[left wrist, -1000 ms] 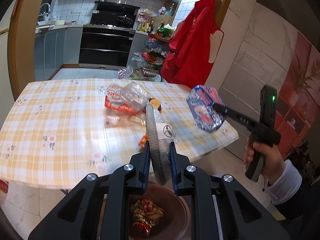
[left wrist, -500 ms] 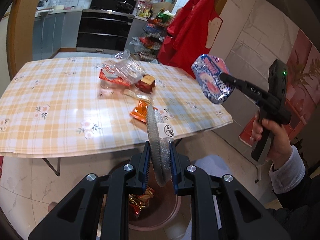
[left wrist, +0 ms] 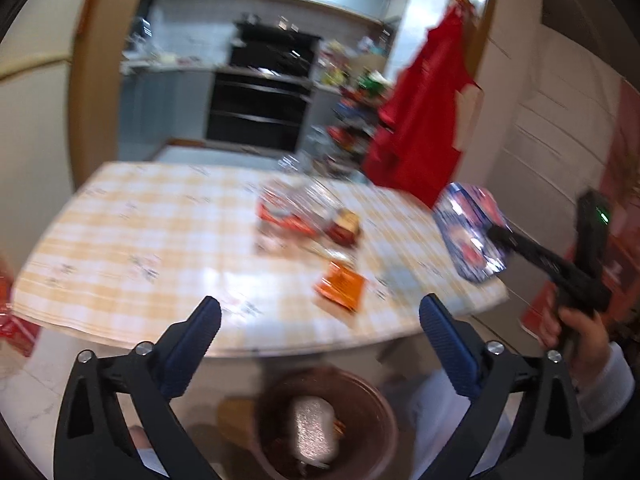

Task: Collect trash
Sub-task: 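Drop the white pad into the brown bin with the left tool while the right tool carries the blue wrapper, then open the right tool over the brown bin to drop the blue wrapper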

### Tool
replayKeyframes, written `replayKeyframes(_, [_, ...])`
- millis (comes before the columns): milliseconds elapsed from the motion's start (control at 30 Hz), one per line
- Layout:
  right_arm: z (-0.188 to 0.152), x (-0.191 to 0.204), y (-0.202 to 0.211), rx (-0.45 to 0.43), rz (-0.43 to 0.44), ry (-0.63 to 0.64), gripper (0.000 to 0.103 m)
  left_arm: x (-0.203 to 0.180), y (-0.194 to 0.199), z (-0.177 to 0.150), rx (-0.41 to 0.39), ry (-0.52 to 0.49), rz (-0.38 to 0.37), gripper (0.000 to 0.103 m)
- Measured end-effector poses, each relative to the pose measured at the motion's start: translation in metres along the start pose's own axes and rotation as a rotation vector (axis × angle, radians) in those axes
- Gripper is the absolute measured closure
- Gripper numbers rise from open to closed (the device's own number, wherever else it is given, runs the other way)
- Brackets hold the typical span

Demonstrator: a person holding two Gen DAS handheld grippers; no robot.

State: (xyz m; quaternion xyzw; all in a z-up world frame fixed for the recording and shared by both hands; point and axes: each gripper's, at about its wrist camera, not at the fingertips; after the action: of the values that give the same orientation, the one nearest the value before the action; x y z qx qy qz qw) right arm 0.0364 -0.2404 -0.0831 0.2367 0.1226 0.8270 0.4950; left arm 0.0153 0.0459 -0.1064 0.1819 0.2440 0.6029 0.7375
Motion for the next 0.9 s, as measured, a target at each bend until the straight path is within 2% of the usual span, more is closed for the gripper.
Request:
replayKeyframes(233, [-0.003,0.013,0.000,0.034,0.025,0.034,0.092,0.028,0.016,0.011,-0.076,0.050,0.169,0.006])
replayKeyframes(367, [-0.004,0.021,0.002,0.047,0.047,0.049,0.092,0.040,0.026,0.015,-0.109,0.061,0.221,0.006])
replayKeyframes(567, [-0.006,0.035,0.000,0.071,0.084,0.077,0.092,0.047,0.031,0.018,-0.108,0.095,0.218,0.006])
replayKeyframes(900, [-0.013,0.052,-0.008,0.122,0.142,0.104,0.092,0.045,0.033,0.015,-0.109,0.098,0.214,0.006])
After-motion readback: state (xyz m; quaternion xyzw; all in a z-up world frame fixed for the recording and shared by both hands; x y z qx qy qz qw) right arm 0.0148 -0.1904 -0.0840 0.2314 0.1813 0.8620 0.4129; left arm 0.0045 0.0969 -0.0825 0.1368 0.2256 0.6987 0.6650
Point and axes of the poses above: each gripper's, at about its wrist camera, not at the fingertips, and y roughly against the way its jaws point, x to its left, z to its top, and after that the axes turned 11 degrees about z, right-handed
